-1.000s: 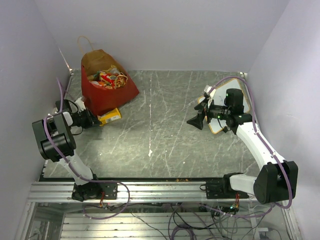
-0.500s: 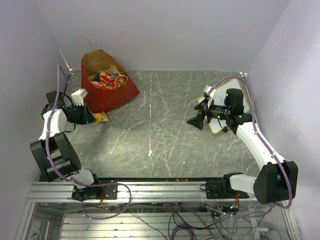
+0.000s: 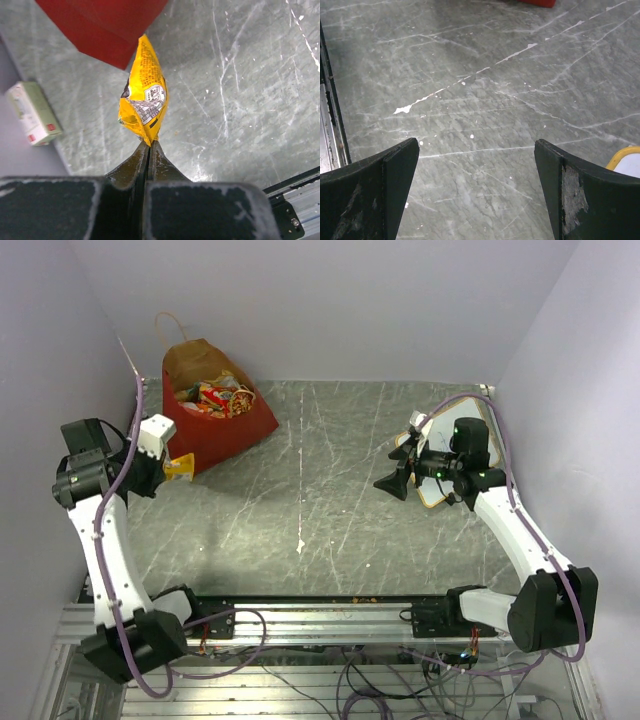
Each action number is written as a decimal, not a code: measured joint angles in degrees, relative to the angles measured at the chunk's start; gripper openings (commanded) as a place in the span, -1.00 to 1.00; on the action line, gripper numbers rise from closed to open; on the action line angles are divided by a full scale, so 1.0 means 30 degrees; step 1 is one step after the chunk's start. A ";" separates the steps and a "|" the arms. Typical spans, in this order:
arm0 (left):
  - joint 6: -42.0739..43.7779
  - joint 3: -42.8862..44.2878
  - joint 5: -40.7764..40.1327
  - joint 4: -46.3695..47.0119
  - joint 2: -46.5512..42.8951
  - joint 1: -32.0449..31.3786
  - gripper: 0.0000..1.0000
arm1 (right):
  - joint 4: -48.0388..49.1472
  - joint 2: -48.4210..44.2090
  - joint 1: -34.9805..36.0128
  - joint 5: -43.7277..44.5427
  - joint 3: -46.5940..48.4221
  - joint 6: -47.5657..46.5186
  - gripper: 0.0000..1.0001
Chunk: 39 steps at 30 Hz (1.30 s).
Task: Place the snacks into the paper bag
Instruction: Pick up the snack from the center of the board, then place the snack in the paper bag.
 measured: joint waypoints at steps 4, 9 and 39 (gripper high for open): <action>0.0087 0.1996 -0.0197 -0.1151 -0.1413 0.0000 -0.86 | 0.0015 -0.0219 -0.0007 -0.0124 0.0000 0.0066 1.00; -0.0656 0.4969 -0.0058 -0.1749 -0.1887 0.0000 -0.86 | 0.0146 -0.0379 -0.0015 -0.0255 0.0000 0.0204 1.00; -1.0302 1.3202 -0.2069 0.4787 0.6951 -0.5311 -0.86 | 0.0160 -0.0736 -0.0036 -0.0401 0.0000 0.0291 1.00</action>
